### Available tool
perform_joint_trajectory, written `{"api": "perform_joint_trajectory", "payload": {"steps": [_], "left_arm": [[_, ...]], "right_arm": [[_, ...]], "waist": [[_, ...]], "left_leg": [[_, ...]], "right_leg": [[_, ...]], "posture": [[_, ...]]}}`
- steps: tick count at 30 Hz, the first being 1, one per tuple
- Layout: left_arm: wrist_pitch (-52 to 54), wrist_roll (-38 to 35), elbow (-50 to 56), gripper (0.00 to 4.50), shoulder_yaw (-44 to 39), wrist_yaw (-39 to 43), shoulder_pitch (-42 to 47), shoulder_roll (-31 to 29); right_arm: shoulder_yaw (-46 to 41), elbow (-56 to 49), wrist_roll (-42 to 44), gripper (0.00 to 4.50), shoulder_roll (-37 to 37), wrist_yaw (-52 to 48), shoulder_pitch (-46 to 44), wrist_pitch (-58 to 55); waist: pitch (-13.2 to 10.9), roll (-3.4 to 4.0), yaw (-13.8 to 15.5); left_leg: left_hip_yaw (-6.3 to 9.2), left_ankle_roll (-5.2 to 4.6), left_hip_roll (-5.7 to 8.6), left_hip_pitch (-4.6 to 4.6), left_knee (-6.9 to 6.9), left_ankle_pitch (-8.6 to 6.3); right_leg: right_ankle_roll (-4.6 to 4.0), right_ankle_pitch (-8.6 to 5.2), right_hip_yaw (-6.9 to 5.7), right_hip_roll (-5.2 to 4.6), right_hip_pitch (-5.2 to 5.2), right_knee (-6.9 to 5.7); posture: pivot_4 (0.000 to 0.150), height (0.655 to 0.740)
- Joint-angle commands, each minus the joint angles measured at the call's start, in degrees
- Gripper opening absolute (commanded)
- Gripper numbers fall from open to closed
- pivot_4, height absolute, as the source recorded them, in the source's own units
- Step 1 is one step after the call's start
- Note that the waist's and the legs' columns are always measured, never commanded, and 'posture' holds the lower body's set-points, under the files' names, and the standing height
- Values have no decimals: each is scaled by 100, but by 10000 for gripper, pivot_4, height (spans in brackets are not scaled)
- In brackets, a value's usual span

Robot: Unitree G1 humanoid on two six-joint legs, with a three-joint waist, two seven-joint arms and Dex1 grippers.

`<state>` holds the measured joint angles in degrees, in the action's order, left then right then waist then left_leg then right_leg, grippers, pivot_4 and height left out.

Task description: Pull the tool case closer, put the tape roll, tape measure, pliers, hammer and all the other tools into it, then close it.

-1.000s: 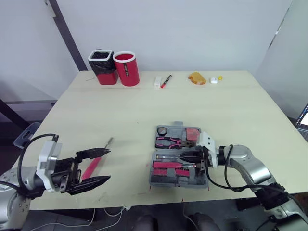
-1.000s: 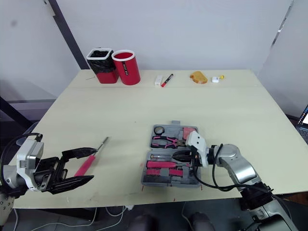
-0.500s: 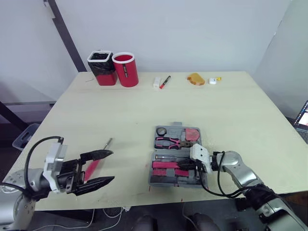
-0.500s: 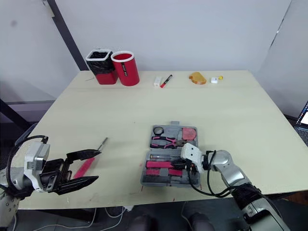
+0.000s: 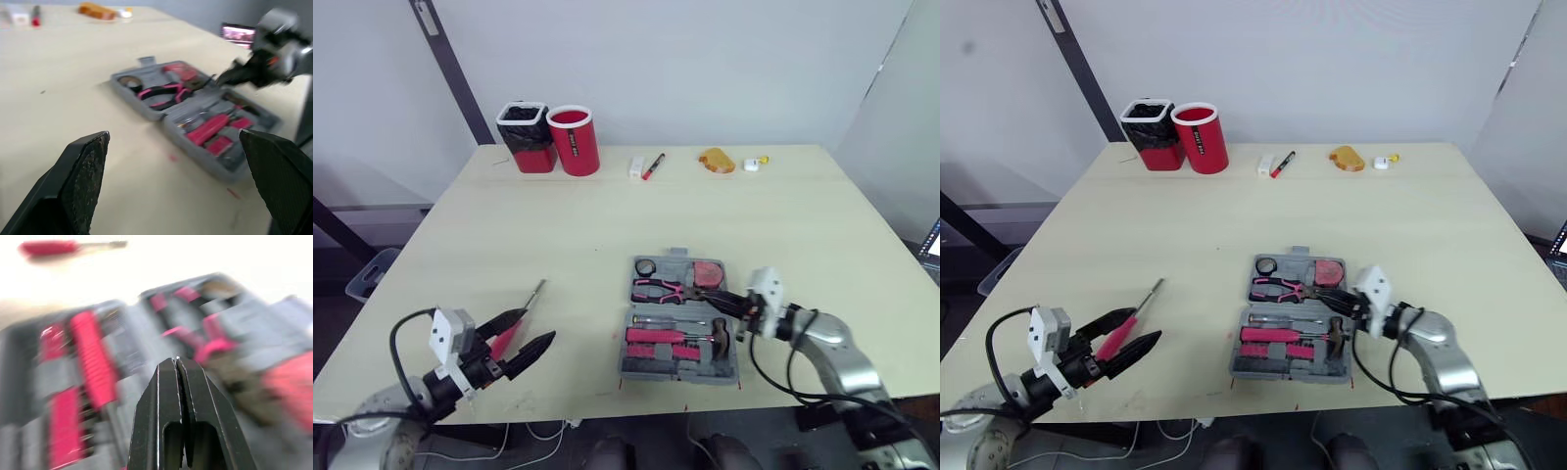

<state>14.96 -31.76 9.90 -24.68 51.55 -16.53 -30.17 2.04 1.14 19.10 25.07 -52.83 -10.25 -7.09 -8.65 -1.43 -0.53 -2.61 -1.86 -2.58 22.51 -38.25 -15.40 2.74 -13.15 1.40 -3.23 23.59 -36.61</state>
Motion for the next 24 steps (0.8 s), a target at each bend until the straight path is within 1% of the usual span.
{"api": "perform_joint_trajectory", "payload": {"steps": [1,3,4,5,6,7,8,10,12,13,15,19,24], "left_arm": [[86,-71,392,45000,-229,-642,-372,323],[-7,-40,471,45000,-283,-717,-723,454],[-94,-9,493,45000,-322,-731,-902,507],[-150,-10,527,45000,-373,-731,-1084,552],[-180,-18,566,45000,-419,-738,-1248,587],[-211,-27,589,45000,-464,-752,-1379,614],[-233,-42,606,45000,-498,-756,-1498,635],[-290,-40,628,45000,-521,-730,-1724,661],[-386,-25,586,45000,-537,-633,-1922,679],[-429,-12,560,45000,-539,-606,-1973,678],[-418,-75,524,45000,-572,-644,-1981,689],[-368,-148,553,45000,-583,-638,-1897,603],[-302,-117,643,45000,-448,-503,-1603,336]], "right_arm": [[-750,-314,158,12094,505,-27,701,177],[-1139,-458,342,19883,739,-108,1195,166],[-1327,-554,431,26232,852,-165,1453,165],[-1518,-624,482,30915,963,-236,1731,220],[-1690,-665,531,37472,1050,-286,1984,251],[-1829,-673,570,42423,1108,-340,2201,297],[-1944,-661,585,44578,1170,-412,2404,364],[-2148,-603,621,44578,1264,-539,2749,438],[-2329,-495,617,44578,1346,-648,3042,532],[-2387,-464,622,44578,1358,-670,3115,555],[-2457,-391,639,44578,1356,-703,3194,611],[-2468,-455,780,44578,1243,-676,3173,544],[-2308,-508,801,44578,1176,-576,2831,469]], "waist": [[5,-9,2],[6,-12,1],[4,-9,-1],[3,-8,-12],[2,-4,-18],[2,-4,-26],[1,-4,-24],[1,-7,-23],[1,-4,-22],[1,-4,-23],[0,-5,-21],[0,-5,-18],[-1,0,-15]], "left_leg": [[1,0,3,4,-1,0],[3,-1,7,6,-1,0],[4,-1,7,7,-1,-1],[4,0,7,7,-1,-1],[3,-1,6,6,0,-1],[2,0,5,5,0,-1],[2,0,4,3,0,-1],[4,2,-2,0,-2,-2],[4,21,-6,-3,-6,-13],[3,26,-6,-3,-6,-16],[0,28,-6,-3,-6,-17],[0,28,-3,6,-6,-17],[3,26,-1,15,-6,-16]], "right_leg": [[1,0,-1,-3,1,5],[1,0,-6,-8,0,9],[1,0,-7,-8,1,9],[2,-1,-6,-9,2,9],[2,-2,-5,-8,3,8],[3,-2,-3,-8,6,8],[5,-4,-2,-7,6,8],[27,-17,-3,-4,10,9],[29,-18,-6,-10,10,9],[29,-18,-8,-36,10,9],[30,-19,-19,-45,11,10],[29,-18,-39,-46,17,14],[29,-18,-46,-37,23,13]], "posture": [[1500,7400],[1500,7400],[1500,7400],[1500,7400],[1500,7400],[1500,7400],[1500,7400],[1500,7400],[1500,7400],[1500,7400],[1500,7400],[1500,7400],[1500,7400]]}}
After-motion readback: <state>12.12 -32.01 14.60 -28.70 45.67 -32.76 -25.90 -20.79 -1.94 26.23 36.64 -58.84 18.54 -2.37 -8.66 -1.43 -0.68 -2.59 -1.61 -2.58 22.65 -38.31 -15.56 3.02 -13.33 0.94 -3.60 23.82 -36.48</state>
